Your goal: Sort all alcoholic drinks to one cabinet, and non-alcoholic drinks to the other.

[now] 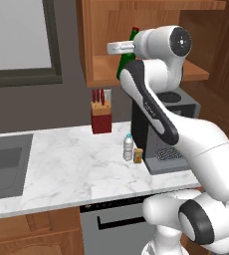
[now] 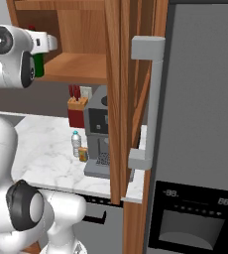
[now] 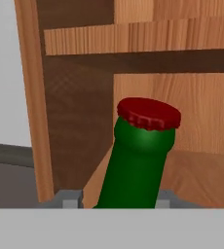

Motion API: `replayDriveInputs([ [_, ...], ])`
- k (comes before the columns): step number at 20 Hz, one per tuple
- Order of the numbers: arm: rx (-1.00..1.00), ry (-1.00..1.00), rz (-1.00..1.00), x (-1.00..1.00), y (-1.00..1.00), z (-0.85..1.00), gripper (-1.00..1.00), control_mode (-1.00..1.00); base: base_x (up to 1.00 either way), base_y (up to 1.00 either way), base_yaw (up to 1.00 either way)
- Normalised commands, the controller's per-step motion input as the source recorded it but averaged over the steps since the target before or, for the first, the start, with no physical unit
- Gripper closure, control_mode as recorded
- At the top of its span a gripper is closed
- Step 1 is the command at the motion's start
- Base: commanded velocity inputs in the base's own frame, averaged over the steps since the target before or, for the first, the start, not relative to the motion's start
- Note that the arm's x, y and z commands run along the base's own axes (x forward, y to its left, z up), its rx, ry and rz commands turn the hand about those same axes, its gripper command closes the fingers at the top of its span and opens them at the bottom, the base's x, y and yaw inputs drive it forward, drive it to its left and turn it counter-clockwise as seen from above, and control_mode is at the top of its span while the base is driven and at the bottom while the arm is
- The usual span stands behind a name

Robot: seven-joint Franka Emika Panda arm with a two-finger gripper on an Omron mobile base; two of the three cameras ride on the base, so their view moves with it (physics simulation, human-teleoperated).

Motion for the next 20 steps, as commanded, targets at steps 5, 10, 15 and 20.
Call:
replayDriveInputs([
  [5, -0.04, -0.03, 0.03, 0.24, 0.00, 0.00, 1.00, -1.00, 0.00, 0.00, 0.00],
  [10, 0.00, -0.01, 0.01, 0.31, 0.00, 0.00, 1.00, -1.00, 0.00, 0.00, 0.00],
  [15, 0.00, 0.00, 0.00, 0.39, 0.00, 0.00, 1.00, -1.00, 0.00, 0.00, 0.00],
  [20, 0.00, 0.00, 0.00, 0.41, 0.00, 0.00, 1.00, -1.00, 0.00, 0.00, 0.00],
])
